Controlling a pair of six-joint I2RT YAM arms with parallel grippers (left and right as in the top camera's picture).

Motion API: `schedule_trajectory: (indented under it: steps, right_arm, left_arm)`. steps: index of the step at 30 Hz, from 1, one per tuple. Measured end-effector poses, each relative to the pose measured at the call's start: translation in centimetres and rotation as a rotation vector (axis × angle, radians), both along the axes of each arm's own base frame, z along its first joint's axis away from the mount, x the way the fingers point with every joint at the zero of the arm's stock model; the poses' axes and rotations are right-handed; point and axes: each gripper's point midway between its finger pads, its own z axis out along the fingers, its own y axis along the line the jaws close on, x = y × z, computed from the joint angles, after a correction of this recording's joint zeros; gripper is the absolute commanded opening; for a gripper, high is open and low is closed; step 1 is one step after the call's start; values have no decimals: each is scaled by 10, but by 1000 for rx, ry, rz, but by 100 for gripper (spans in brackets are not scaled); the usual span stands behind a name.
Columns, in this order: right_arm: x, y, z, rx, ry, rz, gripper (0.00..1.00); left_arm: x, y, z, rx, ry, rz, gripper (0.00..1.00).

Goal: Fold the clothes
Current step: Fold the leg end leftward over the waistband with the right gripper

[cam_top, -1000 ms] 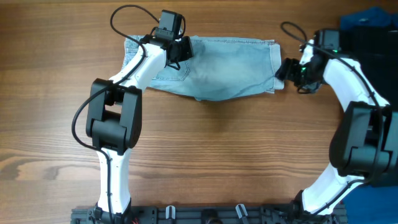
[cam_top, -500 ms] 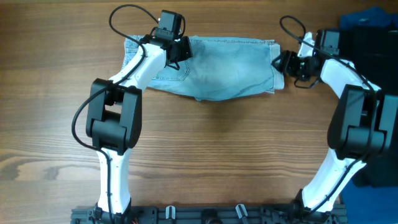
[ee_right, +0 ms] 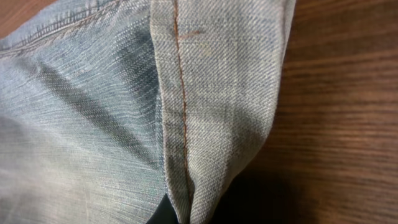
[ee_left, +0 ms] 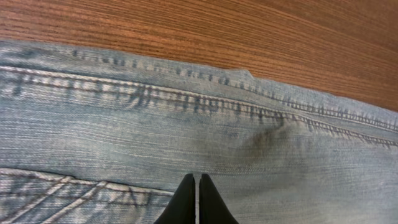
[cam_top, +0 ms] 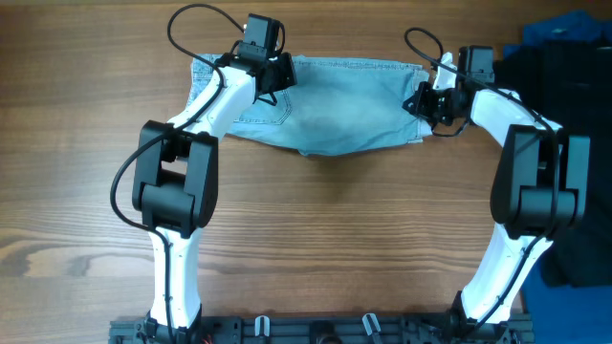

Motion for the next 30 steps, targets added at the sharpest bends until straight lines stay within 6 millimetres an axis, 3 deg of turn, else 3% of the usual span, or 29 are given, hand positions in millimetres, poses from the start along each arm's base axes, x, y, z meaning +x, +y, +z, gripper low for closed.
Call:
schedule_trajectory:
  steps: [2,4,7,10,13,16,19,21,24,26,30]
  right_arm:
    - [-3,-2,6,-1,7,-6,4]
    - [-2,-3,25,-3,-18,-13,4]
    - [-1,-3,103,-2,-149,-32,4]
    - [-6,2,143,27,-214,-31,4]
    - [-11,13,151,57,-212,-16,4]
    - [-15,25,154,65,-186,1,4]
    - [-13,33,171,48,-183,7,4]
    - [-8,38,184,28,-207,9,4]
    - [-5,41,188,10,-215,-4,4]
    - [-7,42,185,-14,-199,-24,4]
    - [-7,51,185,-27,-193,-36,4]
  left_arm:
    - [0,0,1,2,-3,2,4]
    - [0,0,3,-2,-5,1,4]
    - [-2,-2,5,-10,2,-7,4]
    - [-2,-2,5,-11,1,-7,4]
    - [-1,0,6,-10,1,-4,4]
    - [0,22,10,-4,16,31,4]
    - [8,52,36,-44,-13,75,4]
    - [10,59,56,-106,-33,69,4]
    - [6,41,65,-165,-31,21,4]
    - [-4,12,65,-177,-19,-34,4]
    - [-24,-22,61,-189,27,-107,4]
